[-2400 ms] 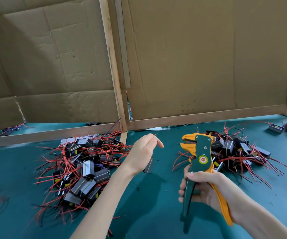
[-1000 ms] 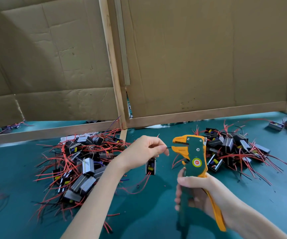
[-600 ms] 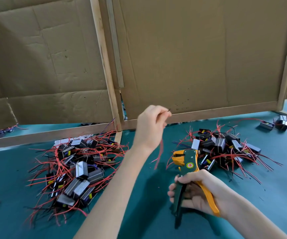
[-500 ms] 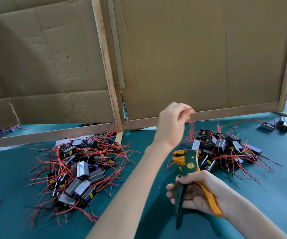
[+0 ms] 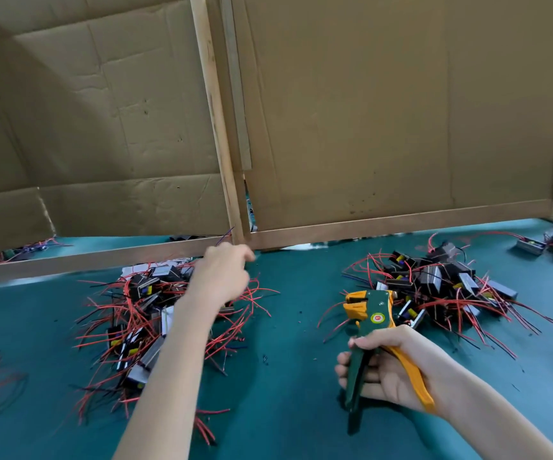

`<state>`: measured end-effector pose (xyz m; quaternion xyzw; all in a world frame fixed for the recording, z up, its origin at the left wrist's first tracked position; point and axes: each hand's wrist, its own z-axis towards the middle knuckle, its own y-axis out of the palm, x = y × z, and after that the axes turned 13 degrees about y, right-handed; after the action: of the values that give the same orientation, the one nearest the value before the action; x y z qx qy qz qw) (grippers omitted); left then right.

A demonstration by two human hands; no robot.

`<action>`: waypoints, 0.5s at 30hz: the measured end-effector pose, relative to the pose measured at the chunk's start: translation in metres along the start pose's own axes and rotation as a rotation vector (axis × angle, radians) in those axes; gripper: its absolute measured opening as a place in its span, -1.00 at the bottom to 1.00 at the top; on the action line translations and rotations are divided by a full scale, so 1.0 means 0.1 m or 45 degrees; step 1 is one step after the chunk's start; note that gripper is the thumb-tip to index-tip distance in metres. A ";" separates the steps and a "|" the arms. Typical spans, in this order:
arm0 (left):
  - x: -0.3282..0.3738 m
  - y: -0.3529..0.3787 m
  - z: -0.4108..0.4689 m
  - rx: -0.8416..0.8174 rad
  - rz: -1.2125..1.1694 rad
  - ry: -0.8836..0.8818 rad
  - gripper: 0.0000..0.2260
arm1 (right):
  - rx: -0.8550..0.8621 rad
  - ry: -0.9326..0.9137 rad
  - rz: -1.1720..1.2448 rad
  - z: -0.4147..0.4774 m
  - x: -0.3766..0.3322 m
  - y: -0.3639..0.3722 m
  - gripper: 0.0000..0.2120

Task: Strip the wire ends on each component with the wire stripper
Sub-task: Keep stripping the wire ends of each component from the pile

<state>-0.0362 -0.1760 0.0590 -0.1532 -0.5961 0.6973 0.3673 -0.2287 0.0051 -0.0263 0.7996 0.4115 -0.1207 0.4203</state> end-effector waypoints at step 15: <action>-0.80 0.29 -0.16 0.149 0.362 -0.414 -0.69 | 0.027 -0.022 -0.009 -0.04 0.01 0.03 -0.76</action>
<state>0.0195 -0.2207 0.0097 -0.0997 -0.5784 0.7911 0.1726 -0.2266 0.0079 -0.0223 0.8015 0.4093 -0.1335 0.4150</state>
